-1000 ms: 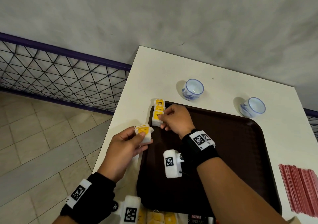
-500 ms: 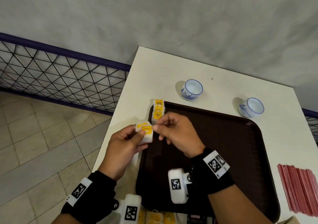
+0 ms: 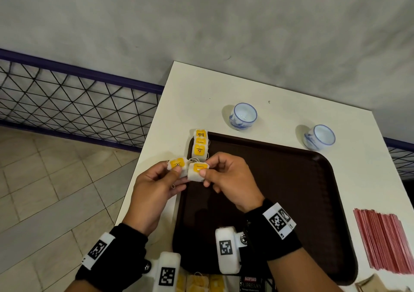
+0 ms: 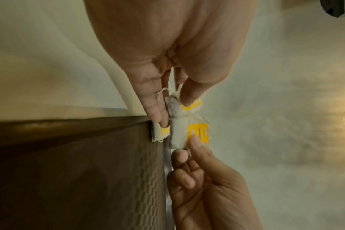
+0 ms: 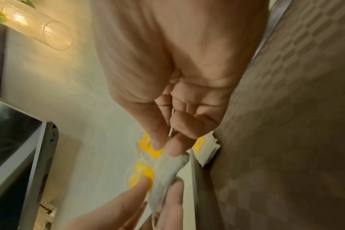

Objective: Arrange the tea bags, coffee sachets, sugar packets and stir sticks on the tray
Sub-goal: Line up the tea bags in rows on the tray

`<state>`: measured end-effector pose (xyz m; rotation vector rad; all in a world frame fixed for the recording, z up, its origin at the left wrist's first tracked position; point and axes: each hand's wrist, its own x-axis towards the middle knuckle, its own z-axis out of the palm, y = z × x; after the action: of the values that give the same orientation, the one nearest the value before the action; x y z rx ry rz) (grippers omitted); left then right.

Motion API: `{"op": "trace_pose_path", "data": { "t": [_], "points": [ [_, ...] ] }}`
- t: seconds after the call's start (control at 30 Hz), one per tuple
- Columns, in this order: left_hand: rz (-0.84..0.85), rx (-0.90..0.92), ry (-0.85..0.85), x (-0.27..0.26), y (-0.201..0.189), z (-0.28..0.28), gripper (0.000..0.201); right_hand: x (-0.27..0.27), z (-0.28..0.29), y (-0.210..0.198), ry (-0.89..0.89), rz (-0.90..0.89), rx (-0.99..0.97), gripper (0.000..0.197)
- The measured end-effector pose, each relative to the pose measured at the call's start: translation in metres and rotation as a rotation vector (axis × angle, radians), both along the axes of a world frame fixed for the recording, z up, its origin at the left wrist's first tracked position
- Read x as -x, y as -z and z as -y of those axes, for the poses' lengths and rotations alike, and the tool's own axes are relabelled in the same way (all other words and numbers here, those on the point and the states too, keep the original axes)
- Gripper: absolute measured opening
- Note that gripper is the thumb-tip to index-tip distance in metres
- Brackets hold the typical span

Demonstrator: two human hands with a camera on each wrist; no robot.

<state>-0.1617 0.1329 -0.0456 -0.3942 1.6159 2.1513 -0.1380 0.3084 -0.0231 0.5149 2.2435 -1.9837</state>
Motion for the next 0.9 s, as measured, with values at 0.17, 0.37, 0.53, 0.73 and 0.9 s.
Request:
{"op": "trace_pose_path", "data": {
  "t": [0.17, 0.37, 0.53, 0.73, 0.9],
  "points": [
    [0.020, -0.017, -0.009, -0.001, 0.000, 0.004, 0.012, 0.011, -0.012, 0.005, 0.037, 0.067, -0.044, 0.008],
    [0.035, -0.029, -0.010, -0.003, 0.003, 0.003, 0.013, 0.029, -0.011, 0.013, 0.014, 0.157, -0.072, 0.008],
    [0.035, -0.028, 0.008, -0.004, 0.005, 0.001, 0.011, 0.043, -0.006, 0.016, 0.034, 0.199, -0.100, 0.011],
    [0.023, -0.007, 0.014, -0.004, 0.007, 0.003, 0.011, 0.050, -0.005, 0.025, 0.070, 0.236, -0.187, 0.013],
    [0.025, 0.014, 0.010, -0.004, 0.011, 0.003, 0.014, 0.050, -0.003, 0.027, 0.106, 0.226, -0.203, 0.019]
  ]
}}
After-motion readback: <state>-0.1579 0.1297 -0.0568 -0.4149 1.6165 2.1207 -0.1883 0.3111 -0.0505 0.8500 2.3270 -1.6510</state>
